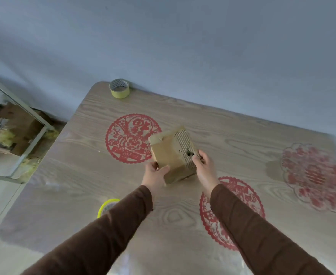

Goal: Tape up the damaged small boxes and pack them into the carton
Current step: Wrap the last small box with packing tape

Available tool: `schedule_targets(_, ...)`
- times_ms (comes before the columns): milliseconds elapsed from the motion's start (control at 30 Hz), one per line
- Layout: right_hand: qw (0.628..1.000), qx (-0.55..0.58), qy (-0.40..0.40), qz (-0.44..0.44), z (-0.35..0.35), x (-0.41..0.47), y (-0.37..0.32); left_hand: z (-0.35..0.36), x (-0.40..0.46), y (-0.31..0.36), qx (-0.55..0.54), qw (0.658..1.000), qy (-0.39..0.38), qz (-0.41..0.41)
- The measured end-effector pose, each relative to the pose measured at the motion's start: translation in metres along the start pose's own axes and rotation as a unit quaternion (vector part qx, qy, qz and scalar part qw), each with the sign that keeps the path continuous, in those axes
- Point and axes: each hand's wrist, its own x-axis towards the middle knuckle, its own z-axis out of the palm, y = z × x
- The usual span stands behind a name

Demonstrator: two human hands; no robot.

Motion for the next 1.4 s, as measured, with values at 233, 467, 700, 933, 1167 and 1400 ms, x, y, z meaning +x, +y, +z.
schedule_targets(233,0.991,-0.124,-0.007,-0.046,-0.048,-0.067,0.042,0.026,-0.112,-0.098,-0.114,0.97,-0.087,-0.194)
schedule_targets(467,0.968,-0.209,-0.072,-0.119,-0.061,-0.102,0.066,0.008,-0.161,-0.114,0.015,0.946,-0.201,-0.253)
schedule_targets(700,1.0,-0.022,0.004,-0.02,-0.071,-0.15,0.092,-0.025,-0.123,-0.123,0.241,0.946,0.077,0.2)
schedule_targets(933,0.998,0.05,-0.028,0.021,-0.048,-0.159,0.095,0.004,-0.079,-0.125,0.212,0.973,-0.058,0.065)
schedule_targets(1167,0.994,0.093,-0.035,0.053,-0.031,-0.157,0.1,0.013,-0.081,-0.139,0.52,0.848,-0.022,0.104)
schedule_targets(1400,0.993,0.094,-0.049,0.059,-0.018,-0.161,0.1,0.021,-0.094,-0.147,0.258,0.958,-0.007,0.123)
